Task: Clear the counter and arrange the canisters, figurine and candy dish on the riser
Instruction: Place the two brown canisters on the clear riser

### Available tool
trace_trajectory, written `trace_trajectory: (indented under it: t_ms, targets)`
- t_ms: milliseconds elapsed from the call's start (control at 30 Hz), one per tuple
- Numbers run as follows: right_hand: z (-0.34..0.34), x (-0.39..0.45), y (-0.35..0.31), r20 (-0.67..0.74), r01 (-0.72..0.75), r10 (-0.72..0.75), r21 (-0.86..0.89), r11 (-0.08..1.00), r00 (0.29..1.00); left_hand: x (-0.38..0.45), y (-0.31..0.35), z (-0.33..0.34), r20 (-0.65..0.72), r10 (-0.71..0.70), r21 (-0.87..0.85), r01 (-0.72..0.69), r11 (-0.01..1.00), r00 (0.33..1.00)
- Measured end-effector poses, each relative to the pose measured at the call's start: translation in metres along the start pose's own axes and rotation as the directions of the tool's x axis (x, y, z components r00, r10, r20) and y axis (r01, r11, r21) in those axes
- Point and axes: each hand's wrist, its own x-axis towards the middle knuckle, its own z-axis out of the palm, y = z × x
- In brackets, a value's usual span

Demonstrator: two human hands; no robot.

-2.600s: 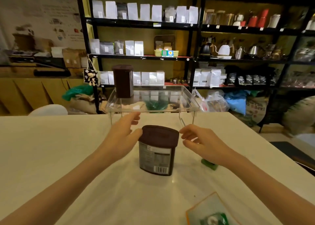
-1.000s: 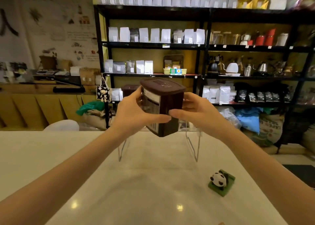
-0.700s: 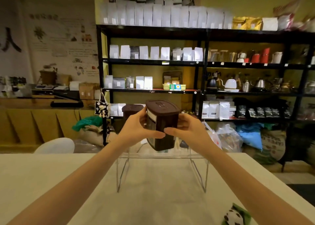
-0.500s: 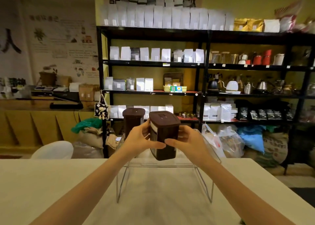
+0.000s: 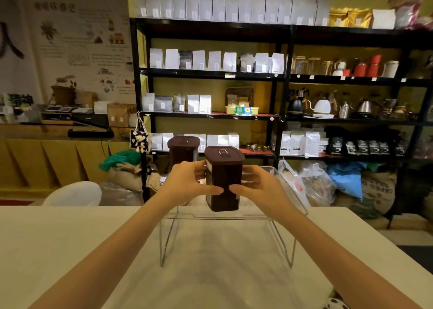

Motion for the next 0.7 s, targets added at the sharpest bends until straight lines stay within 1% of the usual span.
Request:
trace_trajectory:
  t_ms: [67, 133, 167, 233, 300, 367, 433, 700]
  targets:
    - [0.001, 0.003, -0.001, 0.002, -0.007, 0.007, -0.021, 1.000, 1.000, -0.006, 0.003, 0.004, -0.131, 0.072, 0.116, -0.057, 0.992, 0.989]
    - [0.004, 0.007, -0.002, -0.001, -0.010, 0.010, -0.029, 1.000, 1.000, -0.011, 0.001, 0.009, -0.262, 0.193, 0.265, -0.122, 0.956, 0.946]
    - [0.005, 0.009, -0.003, -0.002, -0.010, 0.010, -0.032, 0.999, 1.000, -0.012, 0.000, 0.010, -0.304, 0.264, 0.354, -0.149, 0.923, 0.915]
    - [0.007, 0.014, -0.004, 0.001, -0.011, 0.012, -0.035, 0.999, 1.000, -0.008, -0.006, 0.012, -0.337, 0.390, 0.552, -0.157, 0.819, 0.857]
    - [0.009, 0.019, -0.004, 0.003, -0.017, 0.017, -0.040, 0.999, 1.000, -0.001, -0.010, 0.011, -0.321, 0.454, 0.675, -0.136, 0.726, 0.831]
    - [0.012, 0.025, -0.004, 0.003, -0.024, 0.024, -0.046, 0.999, 1.000, 0.006, -0.011, 0.008, -0.283, 0.440, 0.706, -0.125, 0.697, 0.852]
    - [0.015, 0.031, -0.004, 0.001, -0.026, 0.026, -0.047, 0.999, 1.000, 0.013, -0.012, 0.006, -0.250, 0.394, 0.698, -0.118, 0.707, 0.884]
    - [0.023, 0.051, 0.001, -0.016, -0.031, 0.030, -0.071, 0.997, 0.999, 0.032, -0.018, 0.004, -0.246, 0.340, 0.712, -0.069, 0.699, 0.908]
